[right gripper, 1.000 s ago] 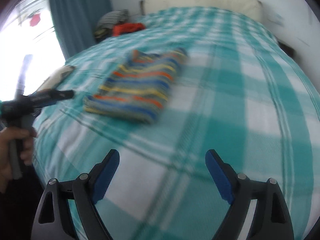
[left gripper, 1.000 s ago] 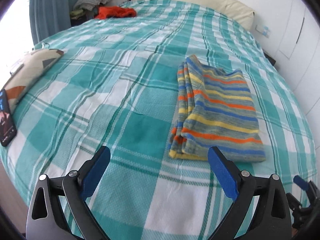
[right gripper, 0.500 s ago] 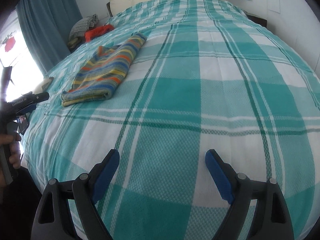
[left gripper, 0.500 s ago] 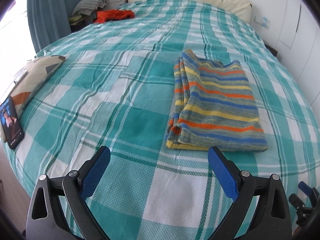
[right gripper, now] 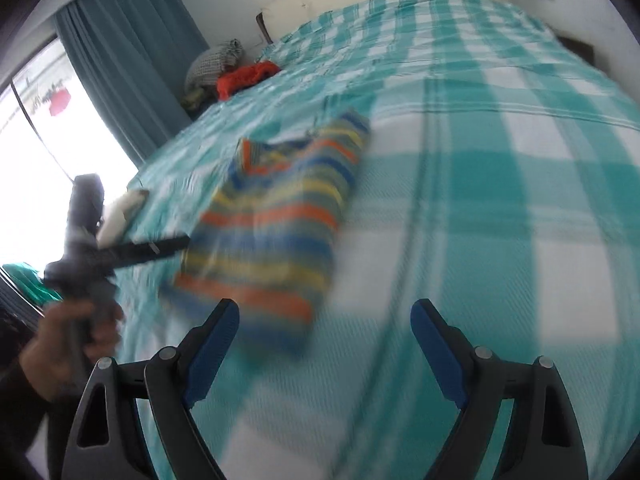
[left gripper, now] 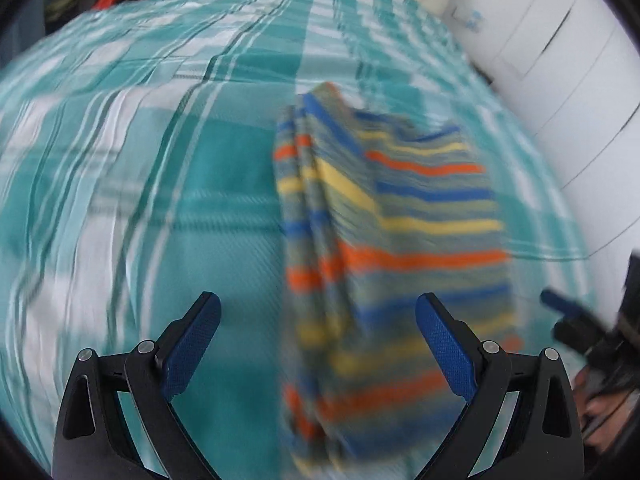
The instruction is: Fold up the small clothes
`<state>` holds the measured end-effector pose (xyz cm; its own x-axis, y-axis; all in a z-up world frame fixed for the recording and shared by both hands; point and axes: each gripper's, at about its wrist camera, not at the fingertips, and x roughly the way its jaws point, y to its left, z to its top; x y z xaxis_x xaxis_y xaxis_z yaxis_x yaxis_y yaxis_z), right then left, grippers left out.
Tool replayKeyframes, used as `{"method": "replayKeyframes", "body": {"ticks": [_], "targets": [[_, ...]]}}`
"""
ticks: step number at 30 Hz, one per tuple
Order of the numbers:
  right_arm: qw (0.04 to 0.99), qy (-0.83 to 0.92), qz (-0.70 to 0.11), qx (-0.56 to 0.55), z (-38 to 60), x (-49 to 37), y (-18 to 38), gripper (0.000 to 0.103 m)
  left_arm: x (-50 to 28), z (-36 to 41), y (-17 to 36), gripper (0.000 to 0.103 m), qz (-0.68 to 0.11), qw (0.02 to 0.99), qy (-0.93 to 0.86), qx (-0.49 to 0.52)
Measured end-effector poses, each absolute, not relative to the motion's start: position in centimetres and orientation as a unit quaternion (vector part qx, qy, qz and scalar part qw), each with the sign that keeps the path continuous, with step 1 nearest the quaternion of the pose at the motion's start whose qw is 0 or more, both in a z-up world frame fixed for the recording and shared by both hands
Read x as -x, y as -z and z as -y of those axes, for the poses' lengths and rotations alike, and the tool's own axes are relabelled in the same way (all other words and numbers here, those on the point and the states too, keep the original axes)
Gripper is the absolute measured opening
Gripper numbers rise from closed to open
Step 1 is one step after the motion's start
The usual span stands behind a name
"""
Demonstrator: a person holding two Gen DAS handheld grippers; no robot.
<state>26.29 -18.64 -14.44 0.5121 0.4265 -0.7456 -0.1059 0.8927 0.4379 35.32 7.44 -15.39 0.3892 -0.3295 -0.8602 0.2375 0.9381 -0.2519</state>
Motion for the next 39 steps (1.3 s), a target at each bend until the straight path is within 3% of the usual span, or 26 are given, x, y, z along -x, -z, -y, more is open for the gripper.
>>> {"method": "replayKeyframes", "body": {"ticks": [4, 5, 6, 7, 8, 9, 12, 19, 22, 23, 24, 25, 26, 27, 29, 31, 34, 39], "targets": [[0.819, -0.156, -0.509, -0.216, 18.0, -33.7, 18.2, 0.087, -37.4, -6.9, 16.0, 0.097, -0.521, 0.83, 0.193, 0.043], [0.812, -0.159, -0.507, -0.24, 17.9, -35.1, 18.8, 0.086, -37.6, -6.8, 16.1, 0.086, -0.521, 0.827, 0.205, 0.046], [0.81, -0.166, -0.502, -0.255, 17.6, -36.0, 19.1, 0.076, -37.7, -6.5, 16.3, 0.062, -0.523, 0.823, 0.216, 0.048], [0.805, -0.182, -0.498, -0.266, 17.0, -36.7, 19.4, 0.067, -37.8, -6.2, 16.6, 0.048, -0.526, 0.819, 0.224, 0.049], [0.796, -0.2, -0.505, -0.266, 15.8, -37.5, 19.8, 0.048, -37.8, -6.0, 16.8, 0.025, -0.528, 0.816, 0.229, 0.055], [0.802, -0.188, -0.512, -0.243, 14.7, -37.8, 20.0, 0.042, -37.8, -6.0, 16.9, 0.021, -0.528, 0.816, 0.228, 0.064], [0.84, -0.148, -0.502, -0.143, 12.0, -37.5, 18.5, 0.027, -36.9, -5.9, 15.2, 0.017, -0.507, 0.833, 0.211, 0.067], [0.894, -0.149, -0.411, -0.1, 12.2, -34.1, 10.3, 0.024, -33.8, -4.4, 6.9, 0.016, -0.429, 0.869, 0.24, 0.049], [0.905, -0.148, -0.38, -0.124, 14.5, -33.8, 6.7, 0.024, -33.4, -3.0, 3.9, 0.021, -0.408, 0.875, 0.254, 0.056], [0.906, -0.146, -0.377, -0.128, 15.1, -33.8, 6.1, 0.024, -33.5, -2.3, 3.7, 0.036, -0.41, 0.876, 0.248, 0.052], [0.905, -0.143, -0.378, -0.13, 15.8, -34.1, 5.8, 0.026, -33.8, -1.6, 4.2, 0.069, -0.422, 0.876, 0.231, 0.044], [0.902, -0.133, -0.389, -0.132, 16.9, -34.5, 6.0, 0.028, -33.9, -1.3, 5.0, 0.084, -0.431, 0.876, 0.215, 0.036], [0.898, -0.123, -0.401, -0.135, 17.7, -34.8, 6.6, 0.037, -33.7, -1.1, 6.1, 0.092, -0.436, 0.877, 0.198, 0.026], [0.892, -0.106, -0.418, -0.134, 18.9, -35.0, 7.5, 0.058, -32.9, -1.2, 7.6, 0.09, -0.445, 0.878, 0.179, 0.015], [0.884, -0.049, -0.449, -0.122, 21.6, -33.9, 9.2, 0.087, -30.6, -1.8, 9.1, 0.09, -0.457, 0.874, 0.168, 0.006], [0.881, -0.023, -0.458, -0.118, 23.8, -31.4, 10.0, 0.087, -27.6, -2.4, 9.2, 0.091, -0.446, 0.881, 0.155, -0.018], [0.876, -0.001, -0.477, -0.071, 25.7, -25.8, 10.9, 0.095, -22.0, -2.8, 7.8, 0.1, -0.411, 0.901, 0.125, -0.066], [0.867, 0.002, -0.497, -0.035, 26.0, -18.5, 10.7, 0.095, -15.8, -2.0, 3.4, 0.102, -0.336, 0.931, 0.017, -0.14]]}}
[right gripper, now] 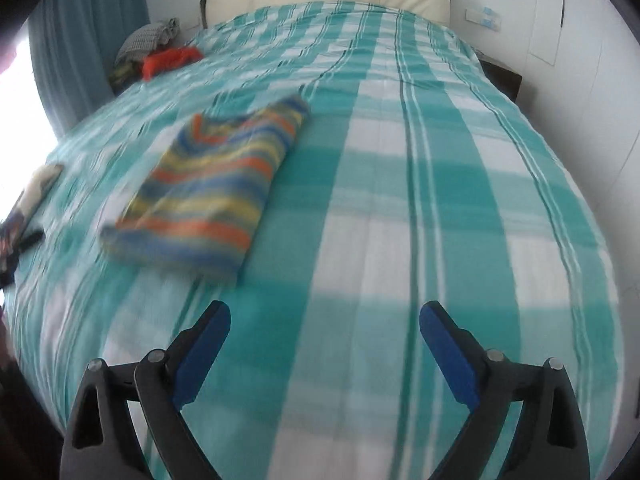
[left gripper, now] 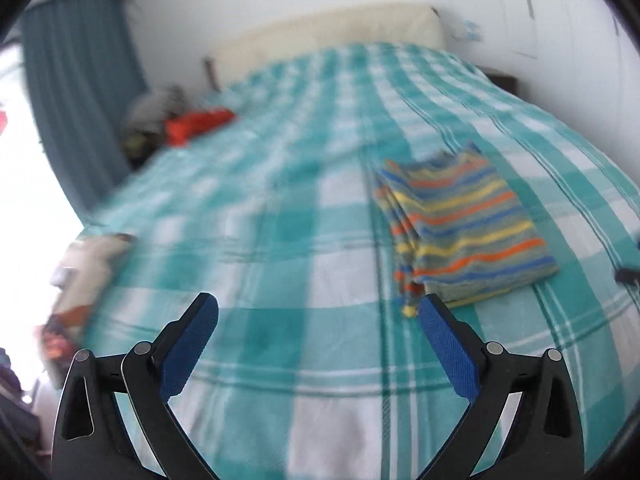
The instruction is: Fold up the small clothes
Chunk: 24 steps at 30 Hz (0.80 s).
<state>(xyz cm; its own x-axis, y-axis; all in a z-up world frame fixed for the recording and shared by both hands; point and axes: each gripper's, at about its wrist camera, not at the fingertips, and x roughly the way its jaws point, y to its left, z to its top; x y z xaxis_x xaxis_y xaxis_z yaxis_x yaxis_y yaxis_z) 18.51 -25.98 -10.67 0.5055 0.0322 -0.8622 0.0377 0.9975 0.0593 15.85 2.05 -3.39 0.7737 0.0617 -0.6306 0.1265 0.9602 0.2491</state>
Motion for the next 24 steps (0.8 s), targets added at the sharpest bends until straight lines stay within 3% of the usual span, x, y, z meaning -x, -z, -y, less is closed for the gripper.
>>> {"method": "replayKeyframes", "body": {"ticks": [5, 9, 24], "targets": [[0.879, -0.016, -0.477, -0.022, 24.6, -14.1, 7.0, 0.095, -12.4, -2.0, -1.0, 0.102, -0.308, 0.945, 0.003, -0.115], [0.882, -0.024, -0.47, -0.026, 22.6, -11.8, 3.7, 0.099, -10.6, -0.4, -3.1, 0.102, -0.354, 0.924, 0.02, -0.141], [0.873, 0.001, -0.487, -0.033, 20.3, -4.7, -1.7, 0.103, -4.3, -1.2, -3.6, 0.103, -0.407, 0.911, 0.06, -0.046]]}}
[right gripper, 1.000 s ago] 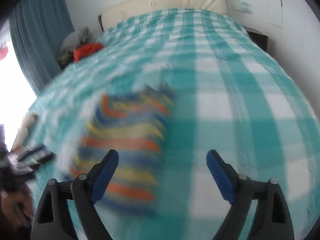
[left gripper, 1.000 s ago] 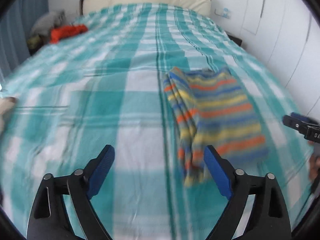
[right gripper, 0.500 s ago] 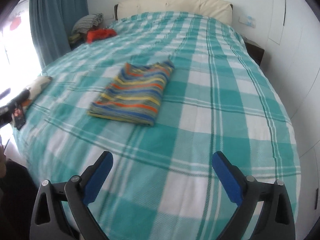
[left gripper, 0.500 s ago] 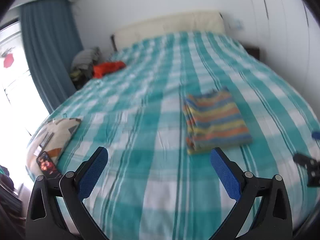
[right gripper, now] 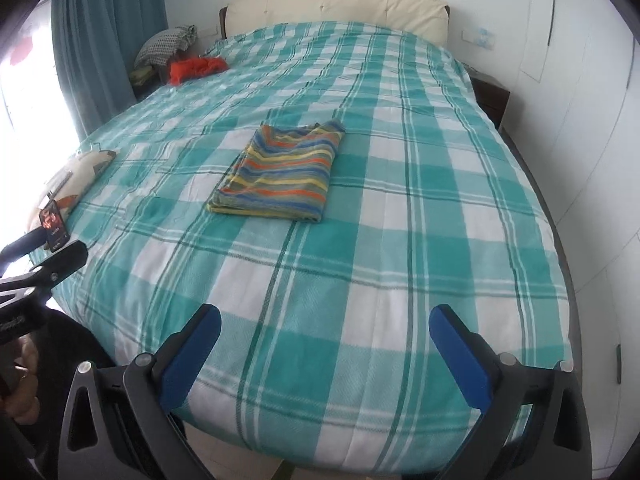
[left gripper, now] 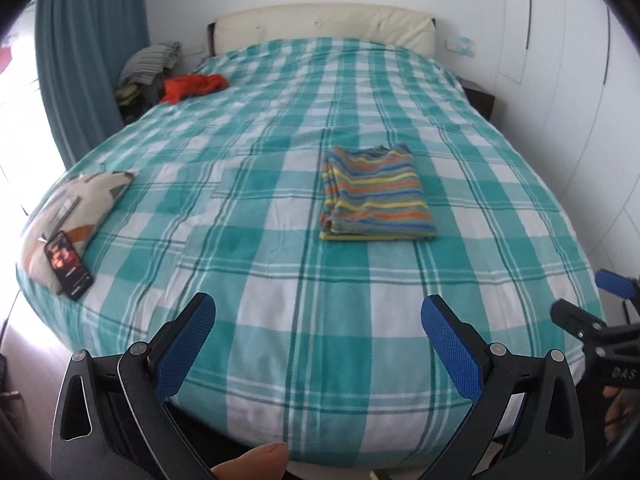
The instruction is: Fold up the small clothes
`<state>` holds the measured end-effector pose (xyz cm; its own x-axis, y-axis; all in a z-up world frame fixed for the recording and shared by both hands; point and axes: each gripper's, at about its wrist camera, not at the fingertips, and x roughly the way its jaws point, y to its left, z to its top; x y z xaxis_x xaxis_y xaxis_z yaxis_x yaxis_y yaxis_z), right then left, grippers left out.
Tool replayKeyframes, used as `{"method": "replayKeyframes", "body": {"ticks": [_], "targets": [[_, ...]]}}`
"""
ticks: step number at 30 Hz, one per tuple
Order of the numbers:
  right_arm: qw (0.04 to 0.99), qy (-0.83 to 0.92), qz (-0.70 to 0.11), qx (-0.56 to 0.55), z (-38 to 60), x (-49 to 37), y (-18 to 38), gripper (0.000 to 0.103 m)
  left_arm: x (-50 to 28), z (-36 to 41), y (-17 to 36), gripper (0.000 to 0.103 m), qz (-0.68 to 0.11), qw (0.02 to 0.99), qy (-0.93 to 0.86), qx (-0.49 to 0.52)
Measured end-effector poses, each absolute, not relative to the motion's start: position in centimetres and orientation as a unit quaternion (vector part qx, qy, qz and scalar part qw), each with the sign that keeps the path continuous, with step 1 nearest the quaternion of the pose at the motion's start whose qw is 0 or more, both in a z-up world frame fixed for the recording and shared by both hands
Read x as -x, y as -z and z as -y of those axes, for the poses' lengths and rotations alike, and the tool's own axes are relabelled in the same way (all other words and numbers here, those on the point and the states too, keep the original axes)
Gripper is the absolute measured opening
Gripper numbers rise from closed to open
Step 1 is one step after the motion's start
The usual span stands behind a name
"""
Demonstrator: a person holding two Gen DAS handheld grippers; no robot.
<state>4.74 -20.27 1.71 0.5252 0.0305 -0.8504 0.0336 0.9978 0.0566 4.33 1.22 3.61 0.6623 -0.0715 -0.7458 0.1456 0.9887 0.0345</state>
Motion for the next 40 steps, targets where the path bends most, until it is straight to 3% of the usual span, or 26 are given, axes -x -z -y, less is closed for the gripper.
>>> {"method": "replayKeyframes", "body": {"ticks": [26, 40], "targets": [[0.886, 0.015, -0.464, 0.007, 17.6, -4.4, -7.4, 0.103, -4.8, -0.2, -5.7, 0.102, -0.437, 0.896, 0.02, -0.073], [0.882, 0.024, -0.471, 0.001, 18.4, -4.4, -6.4, 0.103, -4.6, 0.7, -5.7, 0.103, -0.431, 0.899, 0.035, -0.077]]}}
